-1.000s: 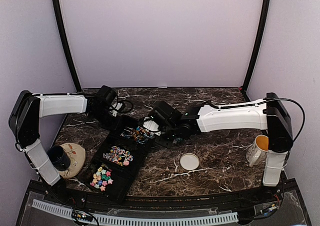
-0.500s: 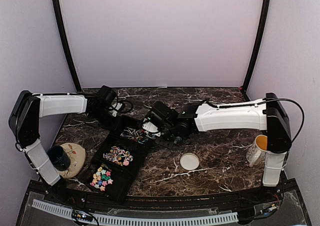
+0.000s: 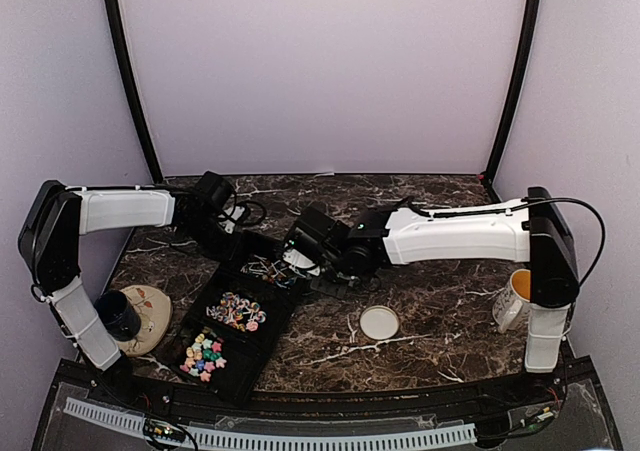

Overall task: Pack the candies
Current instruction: Scoop the fake candies from the plate.

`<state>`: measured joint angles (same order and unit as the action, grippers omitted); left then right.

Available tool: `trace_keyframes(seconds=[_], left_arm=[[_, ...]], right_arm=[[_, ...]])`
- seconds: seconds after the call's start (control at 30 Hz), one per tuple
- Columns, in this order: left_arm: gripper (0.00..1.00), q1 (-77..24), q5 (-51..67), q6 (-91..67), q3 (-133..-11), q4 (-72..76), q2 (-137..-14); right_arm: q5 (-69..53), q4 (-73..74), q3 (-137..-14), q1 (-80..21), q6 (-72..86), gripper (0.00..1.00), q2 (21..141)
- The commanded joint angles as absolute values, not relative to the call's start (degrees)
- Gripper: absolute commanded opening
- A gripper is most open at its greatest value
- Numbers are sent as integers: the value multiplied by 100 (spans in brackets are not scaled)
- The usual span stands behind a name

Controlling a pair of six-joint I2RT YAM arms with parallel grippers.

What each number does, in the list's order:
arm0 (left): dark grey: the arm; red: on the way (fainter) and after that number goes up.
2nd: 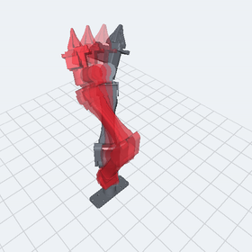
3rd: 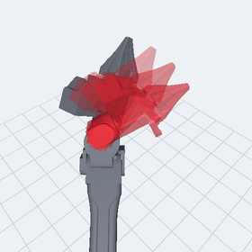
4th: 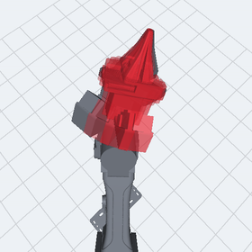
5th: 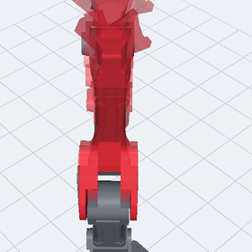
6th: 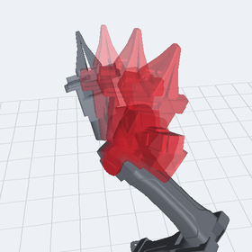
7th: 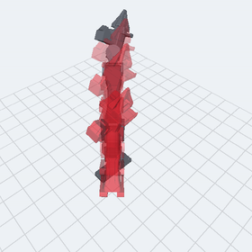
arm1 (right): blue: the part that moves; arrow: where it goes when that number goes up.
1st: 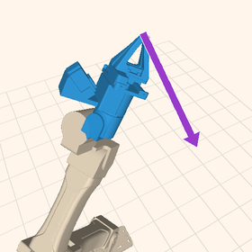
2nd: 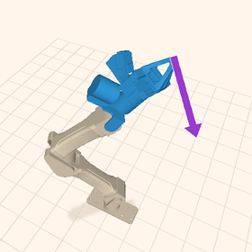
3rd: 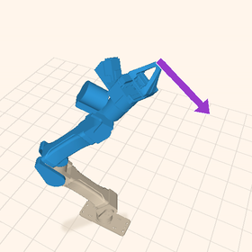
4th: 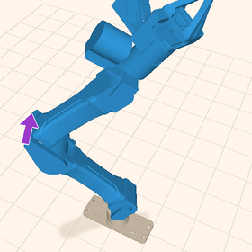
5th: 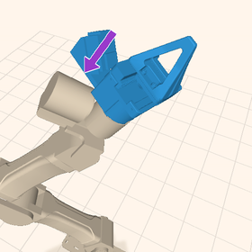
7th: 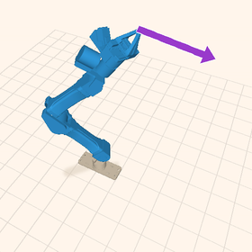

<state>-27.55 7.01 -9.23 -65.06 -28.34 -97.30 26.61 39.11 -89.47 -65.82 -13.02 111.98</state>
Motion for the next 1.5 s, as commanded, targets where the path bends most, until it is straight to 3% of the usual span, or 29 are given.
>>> trace_keyframes(seconds=[0.0,0.4,0.53,0.73,1.17,1.47], left_arm=[[0,-2746,1054,-998,-6531,-2626,-9529],[0,-2743,1100,-1002,-6525,-2626,-9569],[0,-2749,1126,-1002,-6526,-2628,-9558],[0,-2743,1141,-1006,-6521,-2628,-9541],[0,-2751,1163,-1004,-6512,-2610,-9525],[0,-2747,1168,-1005,-6512,-2602,-9532]], right_arm=[[2879,4372,-8971,-6586,-1238,0,11363],[3225,5215,-9359,-6759,-1309,0,11801],[2508,4398,-8932,-6677,-1277,0,11265],[2415,3879,-8476,-6599,-1134,0,10916],[1581,754,-5944,-6310,-765,0,9291],[1373,-35,-5289,-6251,-710,0,8649]])
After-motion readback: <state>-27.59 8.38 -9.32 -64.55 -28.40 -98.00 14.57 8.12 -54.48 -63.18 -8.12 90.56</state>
